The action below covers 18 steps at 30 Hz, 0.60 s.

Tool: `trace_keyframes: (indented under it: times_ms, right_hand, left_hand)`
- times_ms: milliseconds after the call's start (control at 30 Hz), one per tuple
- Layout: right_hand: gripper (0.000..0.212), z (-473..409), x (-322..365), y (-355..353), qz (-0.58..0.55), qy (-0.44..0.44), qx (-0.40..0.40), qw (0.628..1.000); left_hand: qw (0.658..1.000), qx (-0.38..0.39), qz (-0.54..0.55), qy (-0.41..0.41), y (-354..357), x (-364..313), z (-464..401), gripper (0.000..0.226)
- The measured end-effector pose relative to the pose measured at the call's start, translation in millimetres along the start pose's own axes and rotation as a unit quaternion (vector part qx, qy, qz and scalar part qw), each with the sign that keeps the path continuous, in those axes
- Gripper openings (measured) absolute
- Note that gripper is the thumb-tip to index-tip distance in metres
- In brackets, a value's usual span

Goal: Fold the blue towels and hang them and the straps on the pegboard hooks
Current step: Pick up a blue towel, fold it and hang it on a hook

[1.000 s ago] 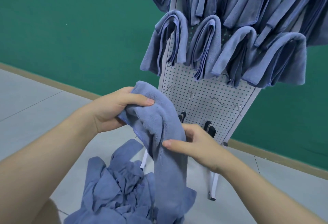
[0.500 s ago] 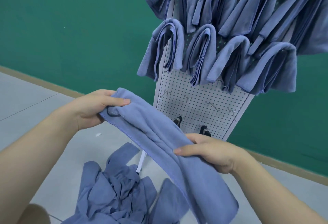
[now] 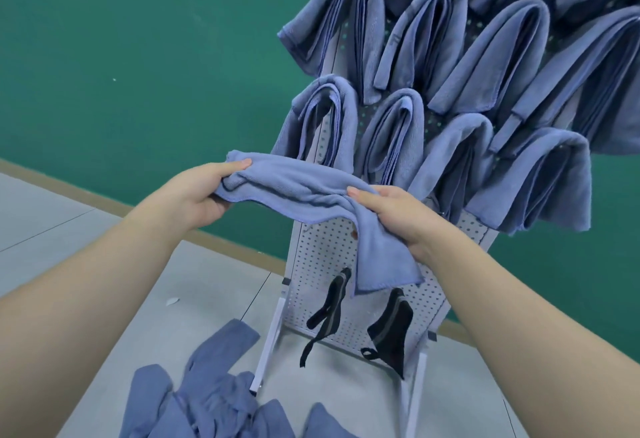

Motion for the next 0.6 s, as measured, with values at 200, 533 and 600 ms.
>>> trace_keyframes:
  times_ms: [200,533,600]
  right_hand:
    - [0.027,-49.3,15.8,-1.3,-0.017,-0.021,-0.035,0.999]
    - [0.020,-100.9,20.2,7.2,0.020,-0.047,-0.155,0.987]
    - [0.024,-106.8,13.1,6.2,0.010,-0.045,-0.165,0.985]
  left_hand:
    - [0.999,0.001,0.051,0.003,-6.9,11.5,-46.8,0.017]
    - [0.990,-0.008,0.139,0.003,-2.7,36.5,-97.0,0.026]
    - [0.992,-0.002,0.126,-0.001,-5.3,46.9,-102.9,0.044]
Point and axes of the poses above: each hand's wrist, its own z-axis away from the middle knuckle, its own y-axis out of the palm, x = y × z, the point moved 8 cm from there along -z, towards the middle knuckle, and after that the axes turned 9 degrees about y, right-handed, at the moved point
